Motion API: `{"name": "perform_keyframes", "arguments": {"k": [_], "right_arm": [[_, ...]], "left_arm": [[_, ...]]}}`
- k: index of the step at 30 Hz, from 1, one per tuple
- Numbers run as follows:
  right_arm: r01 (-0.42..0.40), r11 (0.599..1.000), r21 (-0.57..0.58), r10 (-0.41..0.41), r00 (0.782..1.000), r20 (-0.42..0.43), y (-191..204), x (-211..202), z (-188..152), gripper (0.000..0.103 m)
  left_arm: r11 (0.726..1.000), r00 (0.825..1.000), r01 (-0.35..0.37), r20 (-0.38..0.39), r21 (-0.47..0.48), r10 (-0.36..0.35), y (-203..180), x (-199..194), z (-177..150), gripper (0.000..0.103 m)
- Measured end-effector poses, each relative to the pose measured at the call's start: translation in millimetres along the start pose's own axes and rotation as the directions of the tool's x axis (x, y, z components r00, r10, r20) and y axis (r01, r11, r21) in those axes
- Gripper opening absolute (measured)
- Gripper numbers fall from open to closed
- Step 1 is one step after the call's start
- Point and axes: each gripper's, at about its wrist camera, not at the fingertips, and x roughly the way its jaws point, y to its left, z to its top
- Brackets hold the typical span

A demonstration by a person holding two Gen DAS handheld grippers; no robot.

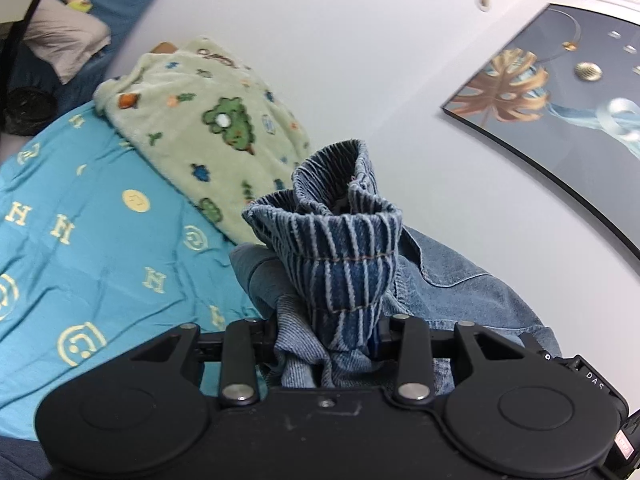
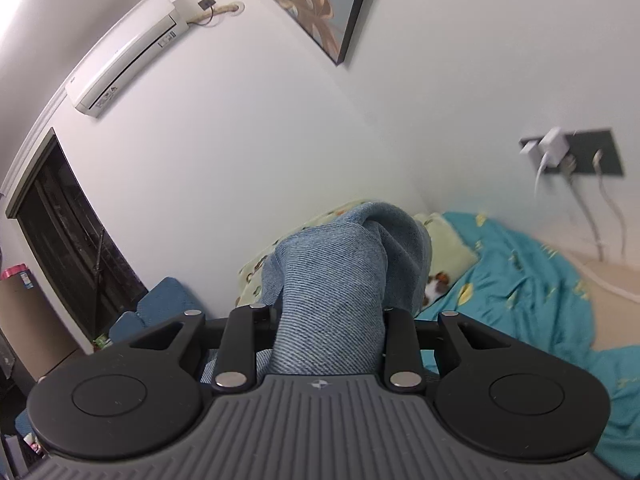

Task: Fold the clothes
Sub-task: 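Carry the folded jeans with both grippers toward the wall socket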

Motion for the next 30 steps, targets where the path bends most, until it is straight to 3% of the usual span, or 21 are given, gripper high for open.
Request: {"name": "perform_keyframes", "arguments": {"k": [15,30], "right_arm": [[0.044,0.999,-0.009,-0.042,0.993,0.114,-54.6,-69.3,42.8,0.030],[0.161,0.987,0.011,-0.159,0.960,0.229,-127.7,-142.5,70.9,0.030]], "left_arm": [[0.990,0.992,0.113,-0.070,0.085,-0.107,-73.4,31.8,-33.7,0.034],[0.957,0.957,0.247,-0.195,0.154,-0.216,-144.8,85.1,-91.6,0.034]]}}
